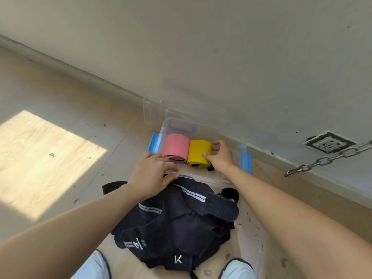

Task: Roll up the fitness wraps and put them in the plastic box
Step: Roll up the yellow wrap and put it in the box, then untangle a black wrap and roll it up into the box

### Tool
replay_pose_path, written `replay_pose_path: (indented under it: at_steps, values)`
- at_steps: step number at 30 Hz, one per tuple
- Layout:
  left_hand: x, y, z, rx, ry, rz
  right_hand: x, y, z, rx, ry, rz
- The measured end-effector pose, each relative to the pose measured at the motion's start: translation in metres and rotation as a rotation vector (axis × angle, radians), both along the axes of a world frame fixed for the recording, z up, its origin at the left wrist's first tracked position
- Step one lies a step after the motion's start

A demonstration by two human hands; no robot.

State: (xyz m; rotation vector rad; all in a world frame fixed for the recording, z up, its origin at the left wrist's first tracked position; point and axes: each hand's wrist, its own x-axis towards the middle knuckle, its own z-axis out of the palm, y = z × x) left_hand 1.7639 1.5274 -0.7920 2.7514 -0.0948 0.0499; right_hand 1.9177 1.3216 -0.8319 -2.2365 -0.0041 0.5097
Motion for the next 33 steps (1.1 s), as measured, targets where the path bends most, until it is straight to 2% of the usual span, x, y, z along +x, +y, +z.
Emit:
replay_pose_path:
  at_steps: [5, 10, 15, 17, 20, 25, 27, 29, 31, 33]
  values:
    - [0.001, 0.0, -0.003, 0.0, -0.025, 0.001, 0.0, -0.009, 0.003, -0.139, -0.08, 0.244]
    - [0.002, 0.001, -0.008, 0.007, -0.045, -0.001, -0.003, -0.008, 0.006, -0.278, -0.097, 0.399]
    - [0.002, -0.001, -0.007, 0.007, -0.064, 0.007, -0.002, 0.0, 0.005, -0.241, -0.124, 0.212]
    - [0.001, -0.001, -0.006, 0.012, -0.069, 0.0, -0.002, 0.0, 0.008, -0.234, -0.094, 0.209]
    - [-0.001, -0.001, -0.003, 0.01, -0.061, -0.028, -0.005, -0.006, 0.022, -0.239, -0.064, 0.353]
    - [-0.01, 0.004, 0.008, 0.011, -0.132, -0.151, -0.033, -0.013, 0.076, -0.258, -0.194, 0.623]
    - [-0.019, 0.007, 0.016, 0.014, -0.162, -0.192, -0.053, -0.018, 0.102, -0.335, -0.198, 0.791]
    - [-0.03, 0.007, 0.027, 0.011, -0.094, -0.19, -0.072, -0.027, 0.12, -0.501, -0.199, 0.972]
    - [-0.041, 0.003, 0.033, 0.086, 0.124, -0.178, -0.087, -0.04, 0.128, -0.708, -0.204, 1.086]
    - [-0.05, -0.001, 0.033, 0.19, 0.327, -0.174, -0.098, -0.05, 0.13, -0.728, -0.103, 1.072]
